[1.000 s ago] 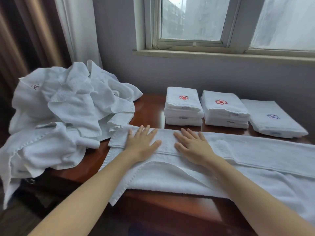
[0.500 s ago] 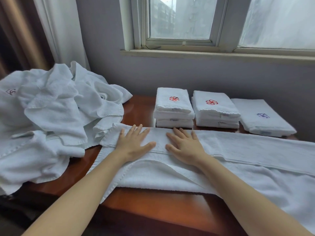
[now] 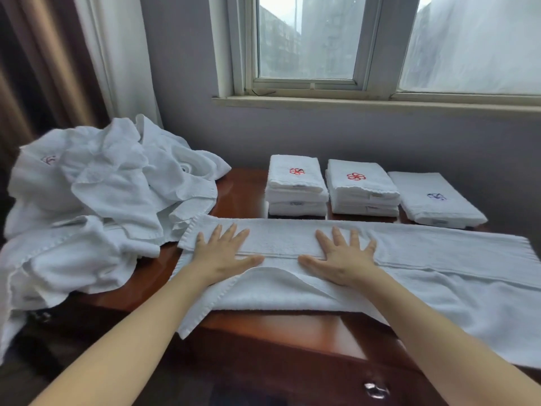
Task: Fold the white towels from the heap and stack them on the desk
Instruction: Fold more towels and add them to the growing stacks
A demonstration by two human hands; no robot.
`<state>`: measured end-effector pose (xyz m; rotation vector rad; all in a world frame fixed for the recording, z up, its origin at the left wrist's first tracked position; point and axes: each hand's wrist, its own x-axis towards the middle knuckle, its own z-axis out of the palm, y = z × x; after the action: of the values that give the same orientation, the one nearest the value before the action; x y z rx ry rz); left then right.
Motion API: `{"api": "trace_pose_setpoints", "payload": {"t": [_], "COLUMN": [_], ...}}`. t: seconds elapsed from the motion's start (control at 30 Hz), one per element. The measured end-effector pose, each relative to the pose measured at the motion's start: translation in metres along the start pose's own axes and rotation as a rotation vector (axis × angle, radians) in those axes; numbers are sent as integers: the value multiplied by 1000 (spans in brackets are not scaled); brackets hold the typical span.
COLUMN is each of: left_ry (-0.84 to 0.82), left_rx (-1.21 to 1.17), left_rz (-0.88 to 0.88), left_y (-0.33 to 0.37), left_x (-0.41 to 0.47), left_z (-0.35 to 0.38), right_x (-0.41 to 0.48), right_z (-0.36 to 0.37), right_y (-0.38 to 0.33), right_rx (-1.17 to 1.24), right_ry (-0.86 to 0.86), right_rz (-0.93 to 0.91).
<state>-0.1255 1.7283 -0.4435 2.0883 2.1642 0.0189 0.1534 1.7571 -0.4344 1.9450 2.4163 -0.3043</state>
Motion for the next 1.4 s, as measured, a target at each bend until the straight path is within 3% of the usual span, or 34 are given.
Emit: {"api": "trace_pose_setpoints", "payload": {"t": [0.07,0.17,0.27,0.4,0.53,0.67,0.83,0.93,1.1,1.2,1.4], "left_ry": [-12,-51,-101,-83,-205,-271,-217,-175,-270,-189,123], "left_rx": [-5,-58,-117,-109,-95,-52,40,-76,-207,-314,-395], "left_rz": [-19,19,75,105,123,139,169,153,157,123,-8], "left_y": [-5,-11,-15,-14,-7,0,12,7,-12,-25,-27], "left_x": [-9,-24,-45,-72,-94,-115,-138,-147,-144,-132,-84], "left_z": [-2,-6,-9,-12,-18,-18,-23,-37,-69,-84,-89], "right_x": [-2,-9,-21,-35,-56,-76,-97,-101,-95,-86,-41], "right_z": [-1,4,13,11,7,-1,-6,-4,-14,-20,-42], "right_y": [-4,-11,-19,-25,-27,-28,-39,-42,-36,-38,-48], "right_rx": [19,147,142,75,43,24,21,39,261,311,243], "right_ry": [27,117,35,-37,-75,23,104,284,410,526,727], "right_rz": [-52,-280,-407,-399,-423,-462,-464,-385,-297,-289,-367]}}
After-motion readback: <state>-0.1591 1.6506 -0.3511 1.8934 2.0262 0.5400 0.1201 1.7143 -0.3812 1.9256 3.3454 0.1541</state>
